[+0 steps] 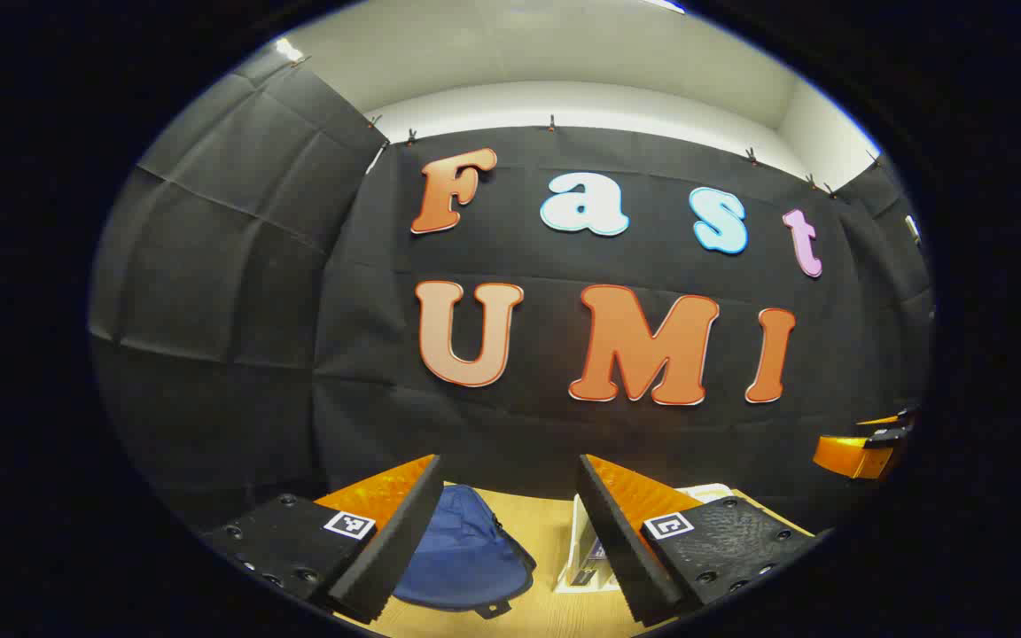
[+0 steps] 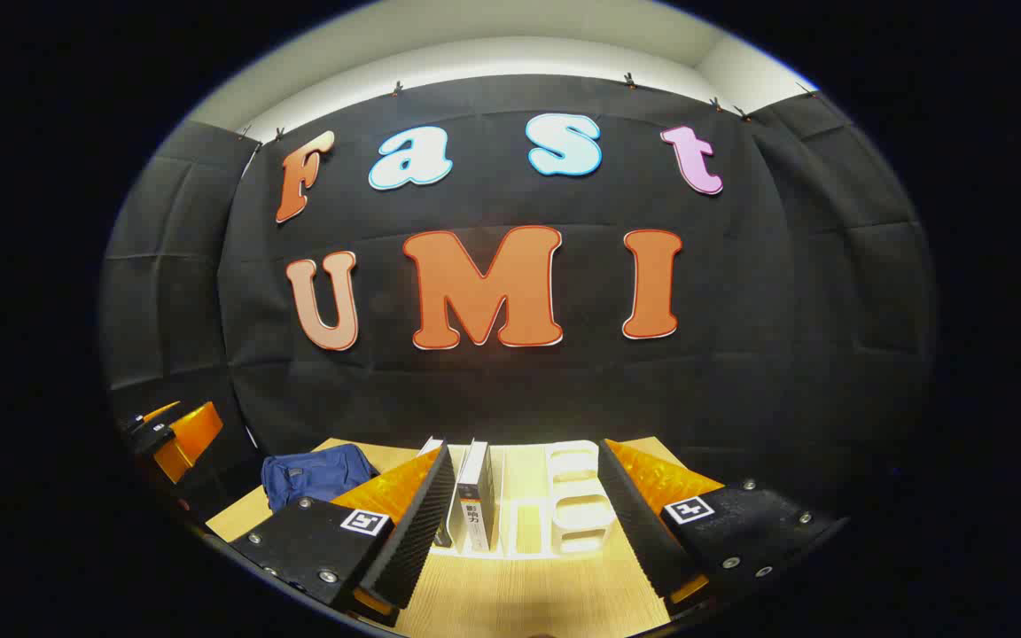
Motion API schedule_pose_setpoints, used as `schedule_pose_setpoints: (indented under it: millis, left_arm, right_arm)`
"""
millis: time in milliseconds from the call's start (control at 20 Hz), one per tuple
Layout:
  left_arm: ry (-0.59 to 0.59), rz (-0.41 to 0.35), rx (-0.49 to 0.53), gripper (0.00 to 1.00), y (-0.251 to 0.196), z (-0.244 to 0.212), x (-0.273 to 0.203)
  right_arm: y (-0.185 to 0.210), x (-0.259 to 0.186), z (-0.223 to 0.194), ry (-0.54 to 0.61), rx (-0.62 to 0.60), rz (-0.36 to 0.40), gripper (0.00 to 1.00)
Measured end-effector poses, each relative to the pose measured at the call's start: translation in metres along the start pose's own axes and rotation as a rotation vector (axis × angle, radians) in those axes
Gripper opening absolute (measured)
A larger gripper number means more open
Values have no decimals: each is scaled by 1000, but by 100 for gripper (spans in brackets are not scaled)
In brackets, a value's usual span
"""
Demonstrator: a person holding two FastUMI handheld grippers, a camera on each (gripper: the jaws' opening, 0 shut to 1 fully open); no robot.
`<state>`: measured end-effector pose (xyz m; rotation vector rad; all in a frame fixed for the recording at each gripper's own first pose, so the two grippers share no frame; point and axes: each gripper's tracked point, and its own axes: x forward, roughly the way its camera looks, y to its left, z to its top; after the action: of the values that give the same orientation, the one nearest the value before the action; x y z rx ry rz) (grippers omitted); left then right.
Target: Open the schoolbag, grab two books from the bookshelf and put them into the schoolbag.
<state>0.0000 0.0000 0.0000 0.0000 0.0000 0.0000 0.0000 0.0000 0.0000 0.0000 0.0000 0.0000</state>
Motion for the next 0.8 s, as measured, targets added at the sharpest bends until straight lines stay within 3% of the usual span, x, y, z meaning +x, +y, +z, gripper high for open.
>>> schedule_pose_setpoints:
  millis: [150, 300, 400, 500, 650, 800]
  left_arm:
    - [50, -39, -33, 93, -10, -14, 5]
    - [56, -45, 27, 94, -2, -15, 17]
    - [63, -52, 55, 93, -4, -17, 14]
    - [54, -79, 69, 94, -12, -15, 11]
    - [61, -120, 117, 93, -21, -18, 9]
    - [54, -149, 102, 94, -31, -14, 8]
  right_arm:
    - [9, 0, -5, 30, 35, 16, 97]
    - [14, -1, -2, 5, 18, 14, 100]
    - [24, 0, -10, 25, 23, 35, 97]
    - [26, 0, -11, 34, 44, 37, 100]
    - [25, -1, -12, 36, 63, 27, 97]
    - [22, 1, -12, 31, 67, 17, 97]
